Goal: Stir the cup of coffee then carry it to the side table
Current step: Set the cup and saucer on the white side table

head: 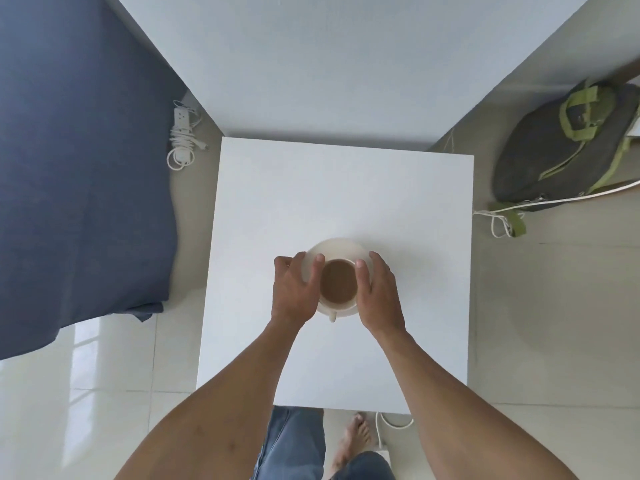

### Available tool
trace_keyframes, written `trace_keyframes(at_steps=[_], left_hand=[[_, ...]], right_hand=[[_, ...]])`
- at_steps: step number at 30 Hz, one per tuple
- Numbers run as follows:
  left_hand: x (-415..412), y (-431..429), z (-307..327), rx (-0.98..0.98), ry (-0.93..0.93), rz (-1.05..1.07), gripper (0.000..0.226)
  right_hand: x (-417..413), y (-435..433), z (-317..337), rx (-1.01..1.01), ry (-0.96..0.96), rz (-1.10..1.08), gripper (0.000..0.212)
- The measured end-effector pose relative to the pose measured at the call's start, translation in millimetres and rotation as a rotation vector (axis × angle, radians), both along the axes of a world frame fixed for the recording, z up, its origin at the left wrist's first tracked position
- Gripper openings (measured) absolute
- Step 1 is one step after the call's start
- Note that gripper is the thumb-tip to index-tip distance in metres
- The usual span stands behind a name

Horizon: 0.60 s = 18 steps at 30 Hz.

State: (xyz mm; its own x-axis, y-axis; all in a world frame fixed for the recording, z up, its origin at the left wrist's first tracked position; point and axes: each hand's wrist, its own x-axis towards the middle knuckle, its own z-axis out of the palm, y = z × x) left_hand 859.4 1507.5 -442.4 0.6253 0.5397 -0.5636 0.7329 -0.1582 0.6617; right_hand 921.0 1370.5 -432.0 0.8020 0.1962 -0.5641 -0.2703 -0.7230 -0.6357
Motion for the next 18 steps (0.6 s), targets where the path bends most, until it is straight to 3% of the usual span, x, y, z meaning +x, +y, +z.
trace_keyframes(at_steps=[10,18], left_hand=[[-2,0,-31,0.058,-0.002,-0.014,0.067],[0,-5,-41,0.090,0.003,0.001,0.073]], right_hand=[[-1,4,-31,0.006,-0.053,0.002,0.054],[-3,4,-44,-0.002,-0.124,0.016,0.046]])
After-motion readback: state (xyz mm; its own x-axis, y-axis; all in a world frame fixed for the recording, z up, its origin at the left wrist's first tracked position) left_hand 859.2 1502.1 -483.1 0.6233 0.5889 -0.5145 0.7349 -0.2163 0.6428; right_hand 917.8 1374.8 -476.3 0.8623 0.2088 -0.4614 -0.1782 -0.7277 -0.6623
